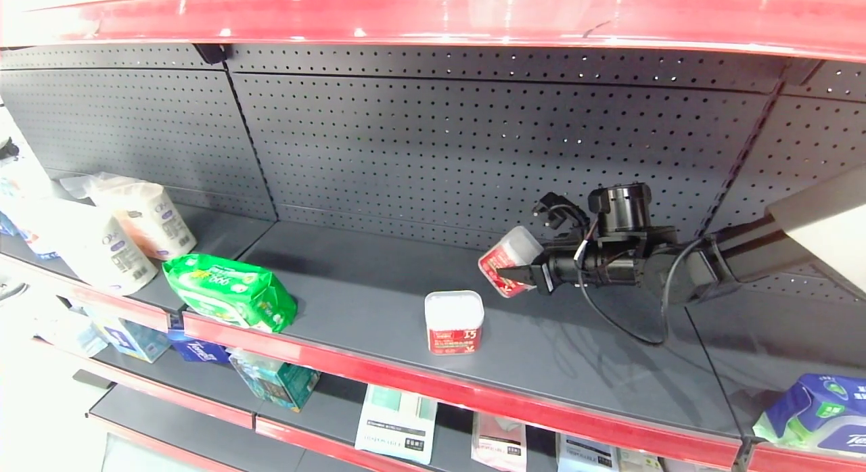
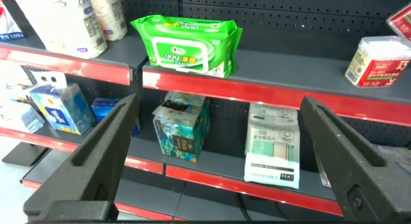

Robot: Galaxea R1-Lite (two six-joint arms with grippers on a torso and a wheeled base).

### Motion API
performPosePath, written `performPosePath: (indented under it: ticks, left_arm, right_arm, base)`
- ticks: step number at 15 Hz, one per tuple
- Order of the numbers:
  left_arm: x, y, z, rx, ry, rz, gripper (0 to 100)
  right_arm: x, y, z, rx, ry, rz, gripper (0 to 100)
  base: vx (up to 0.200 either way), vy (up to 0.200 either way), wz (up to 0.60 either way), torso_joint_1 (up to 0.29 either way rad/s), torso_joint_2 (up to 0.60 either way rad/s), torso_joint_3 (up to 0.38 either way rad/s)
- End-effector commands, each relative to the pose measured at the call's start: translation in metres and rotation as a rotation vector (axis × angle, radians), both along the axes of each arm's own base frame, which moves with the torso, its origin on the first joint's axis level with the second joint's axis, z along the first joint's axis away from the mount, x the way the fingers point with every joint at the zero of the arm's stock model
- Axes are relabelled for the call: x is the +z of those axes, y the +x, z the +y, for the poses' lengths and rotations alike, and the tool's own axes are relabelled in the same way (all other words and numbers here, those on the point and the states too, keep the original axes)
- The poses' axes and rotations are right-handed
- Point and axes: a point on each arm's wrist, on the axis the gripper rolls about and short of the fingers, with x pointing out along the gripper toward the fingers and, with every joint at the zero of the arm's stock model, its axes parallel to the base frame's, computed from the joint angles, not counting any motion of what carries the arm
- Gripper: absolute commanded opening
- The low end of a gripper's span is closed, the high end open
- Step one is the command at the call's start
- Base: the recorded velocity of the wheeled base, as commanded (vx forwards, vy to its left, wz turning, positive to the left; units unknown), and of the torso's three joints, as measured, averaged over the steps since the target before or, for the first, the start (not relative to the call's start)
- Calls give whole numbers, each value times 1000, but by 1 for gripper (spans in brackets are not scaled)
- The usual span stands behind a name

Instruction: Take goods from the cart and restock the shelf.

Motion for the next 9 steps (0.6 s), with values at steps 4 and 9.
performPosePath:
  ticks: [4, 9]
  left_arm:
    - [0, 0, 0, 0, 0, 2, 100]
    - [0, 0, 0, 0, 0, 2, 100]
  right_arm:
    - [-8, 5, 4, 8, -3, 9, 0]
    - [-9, 5, 11, 26, -2, 8, 0]
  base:
    - [0, 0, 0, 0, 0, 0]
    - [0, 0, 0, 0, 0, 0]
